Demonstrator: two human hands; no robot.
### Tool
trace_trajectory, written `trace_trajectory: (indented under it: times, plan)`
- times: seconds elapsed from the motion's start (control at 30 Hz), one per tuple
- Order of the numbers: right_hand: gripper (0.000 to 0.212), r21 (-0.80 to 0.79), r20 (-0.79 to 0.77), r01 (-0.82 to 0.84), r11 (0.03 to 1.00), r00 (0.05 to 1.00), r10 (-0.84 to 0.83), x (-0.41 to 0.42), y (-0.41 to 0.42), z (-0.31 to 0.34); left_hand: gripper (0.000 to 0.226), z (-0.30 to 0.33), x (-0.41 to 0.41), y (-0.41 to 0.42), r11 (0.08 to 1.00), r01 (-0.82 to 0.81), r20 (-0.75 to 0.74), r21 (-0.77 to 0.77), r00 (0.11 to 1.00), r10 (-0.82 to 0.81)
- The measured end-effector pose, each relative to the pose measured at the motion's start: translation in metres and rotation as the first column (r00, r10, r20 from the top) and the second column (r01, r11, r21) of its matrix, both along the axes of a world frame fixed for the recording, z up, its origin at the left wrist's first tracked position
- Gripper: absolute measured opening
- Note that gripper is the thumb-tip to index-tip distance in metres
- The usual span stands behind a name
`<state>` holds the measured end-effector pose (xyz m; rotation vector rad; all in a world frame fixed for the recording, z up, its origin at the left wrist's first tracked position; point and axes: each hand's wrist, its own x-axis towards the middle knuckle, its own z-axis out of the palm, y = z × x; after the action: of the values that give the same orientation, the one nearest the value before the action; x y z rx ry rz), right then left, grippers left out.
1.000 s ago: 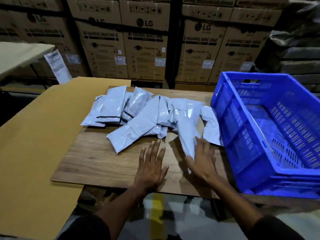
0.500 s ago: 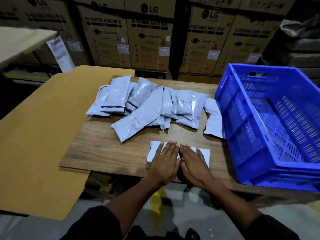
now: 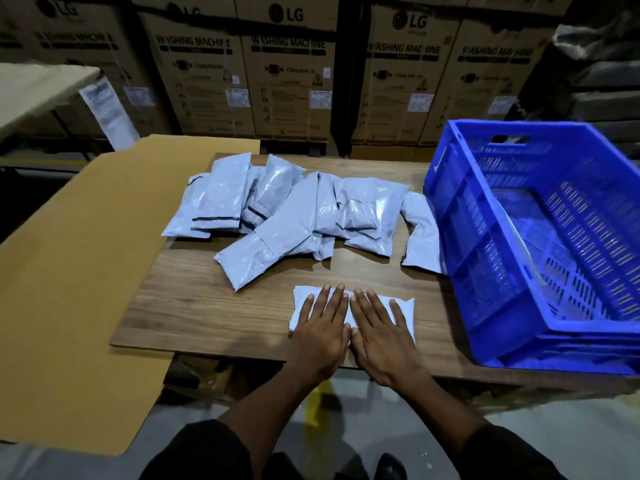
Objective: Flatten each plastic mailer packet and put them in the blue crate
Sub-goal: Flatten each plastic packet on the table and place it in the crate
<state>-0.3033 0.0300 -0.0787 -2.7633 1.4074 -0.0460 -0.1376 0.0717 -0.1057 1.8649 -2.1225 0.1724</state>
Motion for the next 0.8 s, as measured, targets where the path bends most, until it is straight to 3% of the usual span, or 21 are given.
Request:
trace_trajectory:
  times: [0.37, 0.47, 0.6, 0.8]
  plan:
    - [0.060, 0.042, -0.036, -0.017, 0.999, 0.999, 0.018, -0.001, -0.002, 0.000, 0.054, 0.003, 0.007, 0.000, 0.998, 0.059, 0.025, -0.027, 0.998, -0.058]
    - [0.064, 0.066, -0.060, -0.023, 0.998, 0.998, 0.027, 0.003, -0.006, 0.004, 0.051, 0.005, 0.012, -0.007, 0.999, 0.007, 0.004, -0.039, 1.000, -0.006]
    - [0.081, 0.131, 0.015, -0.073, 0.989, 0.997, 0.072, 0.026, -0.012, 0.017, 0.050, 0.002, 0.022, -0.012, 0.998, -0.057, -0.027, -0.031, 0.998, 0.057]
    - [0.077, 0.146, 0.045, -0.061, 0.987, 0.997, 0.055, 0.040, -0.006, 0.014, 0.044, -0.009, 0.029, -0.003, 0.993, -0.026, -0.100, -0.119, 0.995, 0.014]
